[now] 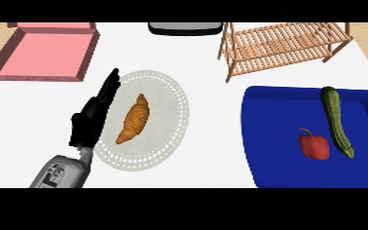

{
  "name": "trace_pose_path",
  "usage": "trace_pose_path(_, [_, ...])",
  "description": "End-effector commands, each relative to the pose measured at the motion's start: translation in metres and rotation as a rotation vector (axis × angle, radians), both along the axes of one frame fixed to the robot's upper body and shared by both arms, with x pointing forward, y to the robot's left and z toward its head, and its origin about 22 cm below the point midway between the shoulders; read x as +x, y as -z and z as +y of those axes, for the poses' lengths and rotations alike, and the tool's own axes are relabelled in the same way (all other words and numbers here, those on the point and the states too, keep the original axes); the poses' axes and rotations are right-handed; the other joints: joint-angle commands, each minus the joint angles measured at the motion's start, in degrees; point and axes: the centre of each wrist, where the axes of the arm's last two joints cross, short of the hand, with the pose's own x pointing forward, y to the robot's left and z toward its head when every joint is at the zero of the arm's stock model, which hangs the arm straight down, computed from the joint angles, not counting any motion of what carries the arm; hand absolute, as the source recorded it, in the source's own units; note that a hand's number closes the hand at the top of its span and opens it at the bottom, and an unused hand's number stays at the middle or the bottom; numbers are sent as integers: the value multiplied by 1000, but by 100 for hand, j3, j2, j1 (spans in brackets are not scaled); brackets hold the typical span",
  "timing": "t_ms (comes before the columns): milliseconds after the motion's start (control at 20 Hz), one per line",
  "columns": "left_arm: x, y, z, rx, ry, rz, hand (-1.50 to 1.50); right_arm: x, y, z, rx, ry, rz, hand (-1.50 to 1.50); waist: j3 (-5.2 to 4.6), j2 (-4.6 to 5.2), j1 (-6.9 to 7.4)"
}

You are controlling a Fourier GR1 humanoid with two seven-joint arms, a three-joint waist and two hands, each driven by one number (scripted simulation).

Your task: Pick the bell pepper from the tray and place it in the tiered shelf

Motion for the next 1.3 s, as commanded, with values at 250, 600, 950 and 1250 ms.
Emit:
trace_pose_path(250, [-3,7,24,11,0,11,0,10,7,24,-14,44,-35,-150,2,1,4])
trace_pose_path(600, [4,-5,-4,6,3,1,0,4,11,15,-13,39,-1,-150,3,-3,-20])
trace_pose_path(950, [12,-6,2,-2,10,5,0,26,32,42,-16,73,21,-150,2,1,-5])
trace_pose_path(1250, [20,-5,12,-23,3,4,0,14,54,23,-46,75,38,-150,3,0,-36])
